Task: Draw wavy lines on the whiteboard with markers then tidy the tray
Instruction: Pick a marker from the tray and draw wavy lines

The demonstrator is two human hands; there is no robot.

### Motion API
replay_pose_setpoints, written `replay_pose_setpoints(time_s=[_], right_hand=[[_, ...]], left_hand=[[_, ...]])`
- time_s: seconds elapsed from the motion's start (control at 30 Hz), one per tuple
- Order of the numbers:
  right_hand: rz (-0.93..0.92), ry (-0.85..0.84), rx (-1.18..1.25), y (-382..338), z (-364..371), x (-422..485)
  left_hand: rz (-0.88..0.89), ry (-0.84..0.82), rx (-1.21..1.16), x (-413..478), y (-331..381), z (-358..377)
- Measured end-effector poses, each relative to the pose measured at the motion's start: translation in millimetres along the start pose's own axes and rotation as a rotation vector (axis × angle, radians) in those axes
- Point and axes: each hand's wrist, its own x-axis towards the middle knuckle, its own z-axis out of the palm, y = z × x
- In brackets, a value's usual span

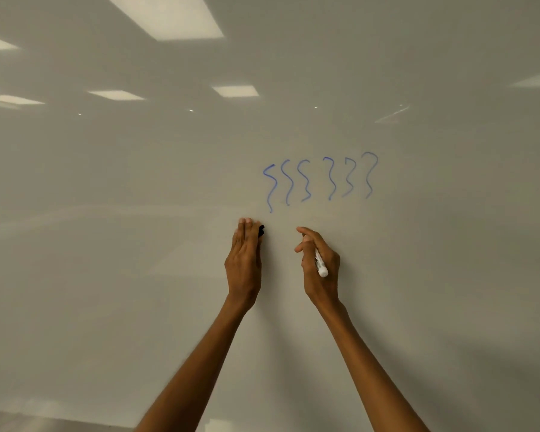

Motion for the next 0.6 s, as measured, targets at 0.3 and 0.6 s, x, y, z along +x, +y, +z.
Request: replay_pose_setpoints(time_s=[0.3, 0.6], right_hand=[[-0.091, 0.118, -0.024, 9.7, 10.2, -0.1], [-0.029, 0.076, -0.026, 43.8, -1.4, -44.6]], left_hand=[[0.065, 0.095, 0.013, 2.7, -7.6, 7.6], [0.077, 0.159, 0.003, 1.3, -10.5, 13.7]])
